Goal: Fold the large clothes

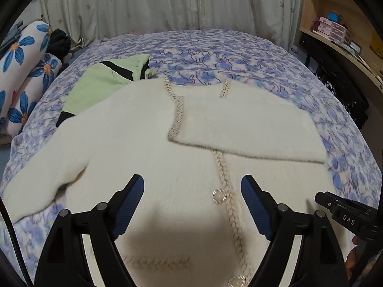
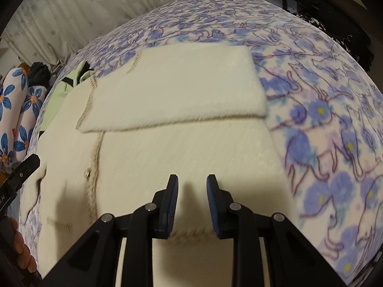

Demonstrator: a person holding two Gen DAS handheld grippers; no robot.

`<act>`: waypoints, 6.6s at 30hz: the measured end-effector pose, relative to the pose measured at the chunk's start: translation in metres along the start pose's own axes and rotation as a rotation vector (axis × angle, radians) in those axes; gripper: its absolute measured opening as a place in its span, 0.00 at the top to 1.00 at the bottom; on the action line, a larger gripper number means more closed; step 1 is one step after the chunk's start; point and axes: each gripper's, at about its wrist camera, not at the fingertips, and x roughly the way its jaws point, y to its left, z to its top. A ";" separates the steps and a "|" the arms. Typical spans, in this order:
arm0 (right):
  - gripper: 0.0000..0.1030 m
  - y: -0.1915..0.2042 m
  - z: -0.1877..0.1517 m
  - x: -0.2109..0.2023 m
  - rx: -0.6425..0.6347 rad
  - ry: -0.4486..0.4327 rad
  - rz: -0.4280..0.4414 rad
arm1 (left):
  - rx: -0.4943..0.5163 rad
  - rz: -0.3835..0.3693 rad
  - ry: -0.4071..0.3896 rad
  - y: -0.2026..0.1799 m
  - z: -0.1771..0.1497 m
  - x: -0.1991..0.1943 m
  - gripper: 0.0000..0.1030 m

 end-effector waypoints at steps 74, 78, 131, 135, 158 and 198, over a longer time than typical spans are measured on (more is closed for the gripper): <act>0.63 0.282 -0.069 0.063 -0.275 0.056 0.242 | -0.496 0.049 -0.213 0.376 -0.058 -0.055 0.94; 0.63 0.247 -0.054 0.052 -0.198 0.019 0.251 | -0.335 -0.047 -0.222 0.292 -0.019 -0.053 0.94; 0.37 0.144 -0.018 0.039 0.004 0.076 0.456 | -0.272 0.010 0.025 0.203 -0.091 -0.020 0.26; 0.37 0.156 -0.007 0.068 0.015 0.117 0.447 | -0.277 0.013 0.031 0.205 -0.091 -0.012 0.26; 0.88 0.215 0.113 -0.027 -0.318 -0.258 0.366 | -0.265 0.031 0.010 0.203 -0.090 -0.001 0.26; 0.84 0.103 0.170 0.120 -0.144 -0.207 0.223 | -0.229 0.022 0.042 0.244 0.080 0.168 0.90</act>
